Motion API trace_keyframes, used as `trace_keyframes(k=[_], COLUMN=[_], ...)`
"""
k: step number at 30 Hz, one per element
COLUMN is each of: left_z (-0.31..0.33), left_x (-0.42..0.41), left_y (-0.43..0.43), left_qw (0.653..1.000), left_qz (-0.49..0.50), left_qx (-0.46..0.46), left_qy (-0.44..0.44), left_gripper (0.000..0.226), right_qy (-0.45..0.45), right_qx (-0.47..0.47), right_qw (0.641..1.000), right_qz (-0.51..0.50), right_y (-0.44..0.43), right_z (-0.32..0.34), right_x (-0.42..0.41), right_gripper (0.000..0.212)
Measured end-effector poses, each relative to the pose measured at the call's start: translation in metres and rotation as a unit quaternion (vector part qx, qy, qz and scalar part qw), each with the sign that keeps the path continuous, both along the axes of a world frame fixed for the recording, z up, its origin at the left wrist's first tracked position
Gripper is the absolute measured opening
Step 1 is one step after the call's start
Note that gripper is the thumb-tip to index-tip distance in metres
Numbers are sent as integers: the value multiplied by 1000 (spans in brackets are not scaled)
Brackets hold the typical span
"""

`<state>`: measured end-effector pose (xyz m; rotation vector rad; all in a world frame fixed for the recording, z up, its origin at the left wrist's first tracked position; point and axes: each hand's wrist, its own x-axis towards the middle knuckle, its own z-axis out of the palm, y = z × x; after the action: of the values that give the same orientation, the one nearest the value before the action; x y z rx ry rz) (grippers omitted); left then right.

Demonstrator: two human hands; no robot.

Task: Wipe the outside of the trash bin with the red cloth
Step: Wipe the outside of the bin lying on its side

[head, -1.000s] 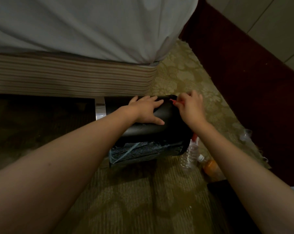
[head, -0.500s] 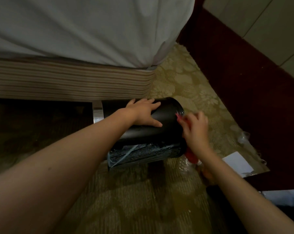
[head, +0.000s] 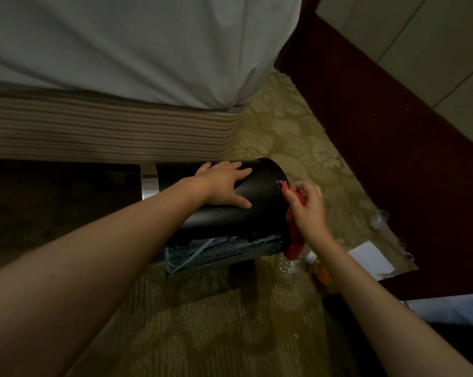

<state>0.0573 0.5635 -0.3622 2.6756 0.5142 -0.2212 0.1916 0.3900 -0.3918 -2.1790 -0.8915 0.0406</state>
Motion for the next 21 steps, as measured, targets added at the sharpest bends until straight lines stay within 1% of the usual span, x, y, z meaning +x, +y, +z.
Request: trace_keyframes(k=[3,7,8,10,14,17,21], left_z=[-1,-3,-3,-2,1,4,7], left_x=[-1,-3,-4,-4,-4,-5,-6], left_y=[-1,-1,-1,1,0,-2,-2], left_qw=[1000,1000,1000,1000,1000,1000,1000], left_qz=[11,6,8,11,9,7,11], left_qx=[2,6,3,-4,-15,-18,-3], left_qy=[1,-5,-5,0,8,11,11], left_gripper=[89,91,91,91,91,90,85], right_qy=[-29,-68,-76,-89,-118,-135,-123], right_qx=[-53,-180,-200,-197,-131,-128,-138], right_qw=[998,981,977,976,984,982,983], right_qz=[9,8,6,5,13,19,13], right_y=[29,82,90,89,40,10,23], right_z=[14,31,33,32,21,14,20], right_x=[15,32,32,28,9,-2,3], right_gripper=[6,21,23,23,20,15,13])
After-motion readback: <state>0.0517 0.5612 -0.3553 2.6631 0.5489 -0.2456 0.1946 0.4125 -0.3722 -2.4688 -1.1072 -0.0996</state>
